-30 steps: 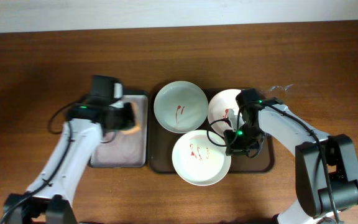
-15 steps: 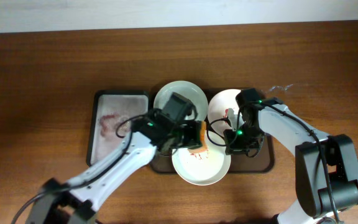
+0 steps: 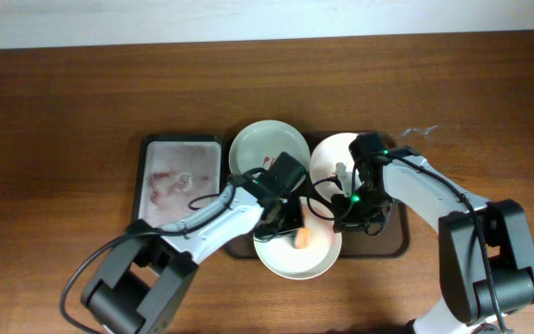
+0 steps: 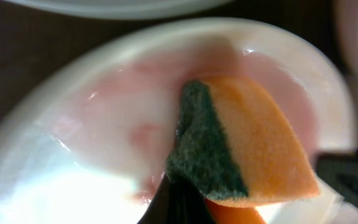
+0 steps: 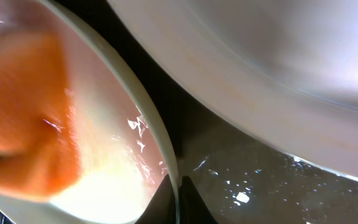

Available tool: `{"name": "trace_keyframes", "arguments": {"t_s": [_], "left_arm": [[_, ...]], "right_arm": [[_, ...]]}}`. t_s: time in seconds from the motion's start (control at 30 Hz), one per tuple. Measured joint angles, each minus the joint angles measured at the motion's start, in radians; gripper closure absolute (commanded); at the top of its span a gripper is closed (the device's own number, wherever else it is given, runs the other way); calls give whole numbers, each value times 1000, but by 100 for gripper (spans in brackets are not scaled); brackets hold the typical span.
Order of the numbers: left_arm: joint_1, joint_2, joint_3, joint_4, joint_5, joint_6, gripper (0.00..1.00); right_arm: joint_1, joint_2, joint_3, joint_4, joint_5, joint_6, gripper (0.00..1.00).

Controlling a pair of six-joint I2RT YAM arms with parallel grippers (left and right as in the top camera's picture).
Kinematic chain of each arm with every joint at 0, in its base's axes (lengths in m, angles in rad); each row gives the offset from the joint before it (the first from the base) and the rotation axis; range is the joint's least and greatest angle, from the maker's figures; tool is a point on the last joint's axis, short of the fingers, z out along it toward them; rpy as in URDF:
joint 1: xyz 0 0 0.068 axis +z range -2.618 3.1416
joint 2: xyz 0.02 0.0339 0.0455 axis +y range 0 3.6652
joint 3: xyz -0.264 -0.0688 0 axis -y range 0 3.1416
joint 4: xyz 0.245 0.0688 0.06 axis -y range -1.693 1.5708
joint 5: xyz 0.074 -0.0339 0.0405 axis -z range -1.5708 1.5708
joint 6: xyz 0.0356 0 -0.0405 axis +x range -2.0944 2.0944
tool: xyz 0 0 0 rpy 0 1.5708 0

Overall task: Clean dirty plates on tray and stack at the side
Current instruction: 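Scrub the front white plate with the sponge in the left gripper, then lift the front plate with the right gripper and place it at the right side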

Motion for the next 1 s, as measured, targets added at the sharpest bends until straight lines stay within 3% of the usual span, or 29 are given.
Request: {"name": "trace_keyframes", "arguments": {"t_s": [0.23, 0.37, 0.6, 0.77, 1.0], "left_arm": [[102, -122, -14, -86, -146, 143, 100], [134, -309, -14, -178, -193, 233, 100], [375, -380, -14, -212, -285, 304, 100], [512, -359, -14, -194, -312, 429, 100], [532, -163, -14, -170, -318, 507, 100]], "right_arm": [[0, 0, 0, 0, 0, 0, 96], [0, -3, 10, -22, 37, 8, 96], [0, -189, 80, -67, 206, 12, 96], [41, -277, 127, -67, 476, 70, 96], [360, -282, 150, -54, 1063, 155, 96]]}}
